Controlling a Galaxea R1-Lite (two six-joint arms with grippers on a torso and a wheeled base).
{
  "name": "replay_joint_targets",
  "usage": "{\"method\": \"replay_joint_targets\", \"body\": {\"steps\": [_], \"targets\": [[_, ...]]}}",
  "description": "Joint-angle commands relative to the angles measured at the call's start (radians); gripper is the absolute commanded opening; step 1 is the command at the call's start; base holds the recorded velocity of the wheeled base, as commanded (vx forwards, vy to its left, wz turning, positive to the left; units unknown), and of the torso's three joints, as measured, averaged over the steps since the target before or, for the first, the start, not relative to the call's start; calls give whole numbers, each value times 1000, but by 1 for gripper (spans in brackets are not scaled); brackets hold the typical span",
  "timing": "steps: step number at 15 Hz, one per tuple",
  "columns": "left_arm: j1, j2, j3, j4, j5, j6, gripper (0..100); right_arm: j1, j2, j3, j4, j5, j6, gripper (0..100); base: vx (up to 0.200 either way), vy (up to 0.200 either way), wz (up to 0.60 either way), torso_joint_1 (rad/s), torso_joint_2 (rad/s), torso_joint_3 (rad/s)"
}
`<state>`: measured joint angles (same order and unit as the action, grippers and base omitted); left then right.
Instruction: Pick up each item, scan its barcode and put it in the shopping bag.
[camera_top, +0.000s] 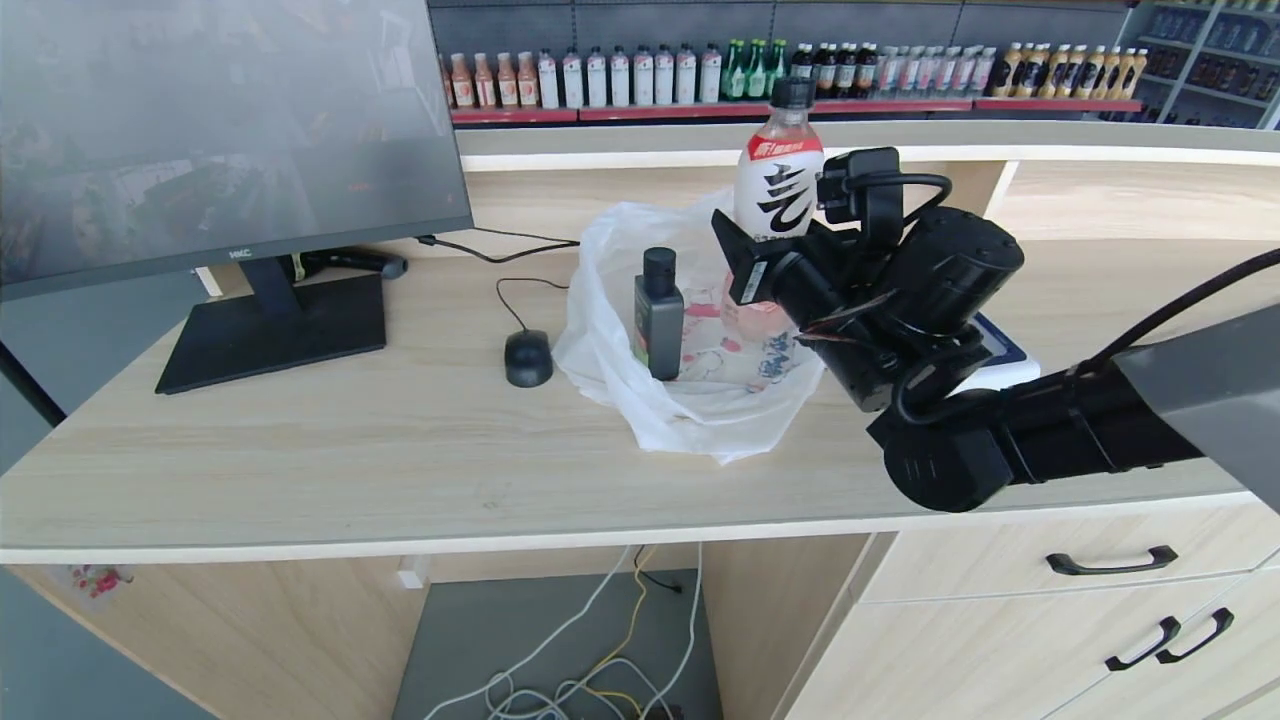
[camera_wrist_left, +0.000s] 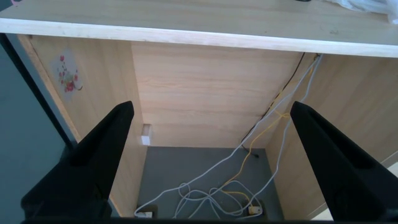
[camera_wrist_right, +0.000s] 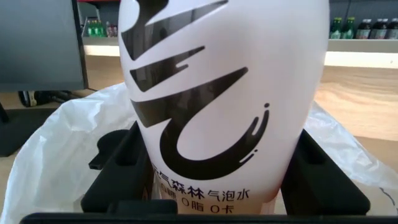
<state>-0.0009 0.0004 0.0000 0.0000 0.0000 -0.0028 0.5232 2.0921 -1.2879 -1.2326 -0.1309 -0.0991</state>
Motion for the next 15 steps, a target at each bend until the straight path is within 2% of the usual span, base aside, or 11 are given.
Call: {"method": "replay_joint_targets", "body": {"steps": [1, 6, 15], "targets": [[1, 0, 0, 0, 0, 0, 100, -48, 23, -4, -2, 2, 9, 0, 0, 0, 0, 0, 0, 0], [1, 0, 0, 0, 0, 0, 100, -66, 69, -13, -8, 0, 52, 0, 0, 0, 0, 0, 0, 0], [1, 0, 0, 0, 0, 0, 100, -95, 183, -133, -8, -3, 53, 0, 0, 0, 0, 0, 0, 0]]}}
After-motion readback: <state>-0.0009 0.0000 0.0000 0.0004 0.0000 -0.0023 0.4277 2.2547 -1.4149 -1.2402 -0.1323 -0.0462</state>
